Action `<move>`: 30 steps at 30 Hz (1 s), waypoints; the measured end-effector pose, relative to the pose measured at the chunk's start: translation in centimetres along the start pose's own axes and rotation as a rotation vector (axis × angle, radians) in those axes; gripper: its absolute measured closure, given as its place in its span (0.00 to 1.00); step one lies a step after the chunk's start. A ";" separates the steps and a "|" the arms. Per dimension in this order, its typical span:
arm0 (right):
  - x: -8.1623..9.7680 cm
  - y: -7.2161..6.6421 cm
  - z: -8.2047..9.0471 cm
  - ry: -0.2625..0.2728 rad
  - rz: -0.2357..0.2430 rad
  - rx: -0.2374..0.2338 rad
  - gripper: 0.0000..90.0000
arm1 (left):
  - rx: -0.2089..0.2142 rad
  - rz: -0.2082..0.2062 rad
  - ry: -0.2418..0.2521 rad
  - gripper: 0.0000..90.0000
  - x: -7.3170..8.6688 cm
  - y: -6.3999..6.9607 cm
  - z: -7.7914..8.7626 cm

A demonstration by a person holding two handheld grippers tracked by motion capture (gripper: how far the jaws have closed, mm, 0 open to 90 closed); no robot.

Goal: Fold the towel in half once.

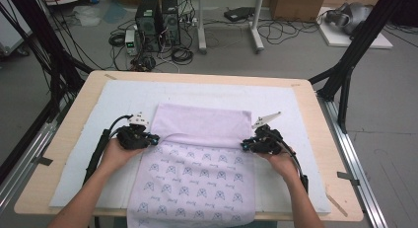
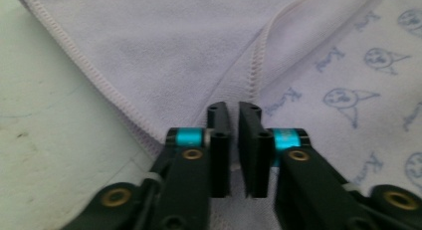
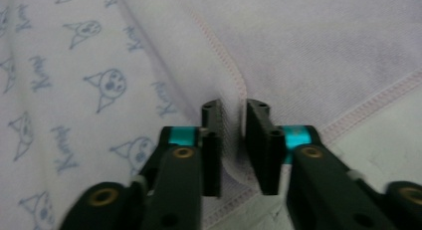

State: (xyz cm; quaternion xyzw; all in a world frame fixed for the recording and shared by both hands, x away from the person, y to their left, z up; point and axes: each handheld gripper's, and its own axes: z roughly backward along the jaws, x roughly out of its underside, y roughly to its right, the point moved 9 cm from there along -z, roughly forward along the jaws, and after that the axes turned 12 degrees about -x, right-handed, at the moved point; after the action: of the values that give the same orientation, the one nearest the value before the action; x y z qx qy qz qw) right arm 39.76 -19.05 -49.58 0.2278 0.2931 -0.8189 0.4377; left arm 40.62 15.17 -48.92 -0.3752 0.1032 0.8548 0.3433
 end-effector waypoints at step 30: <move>0.6 -3.9 0.9 0.067 0.078 -0.043 0.94 | -0.075 -0.052 0.005 0.94 1.0 0.6 0.2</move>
State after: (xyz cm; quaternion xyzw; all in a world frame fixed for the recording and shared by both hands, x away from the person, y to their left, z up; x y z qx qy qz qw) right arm 36.05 -18.29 -48.25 0.2570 0.3160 -0.7867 0.4639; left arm 39.65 15.37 -49.56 -0.3926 0.0620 0.8478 0.3510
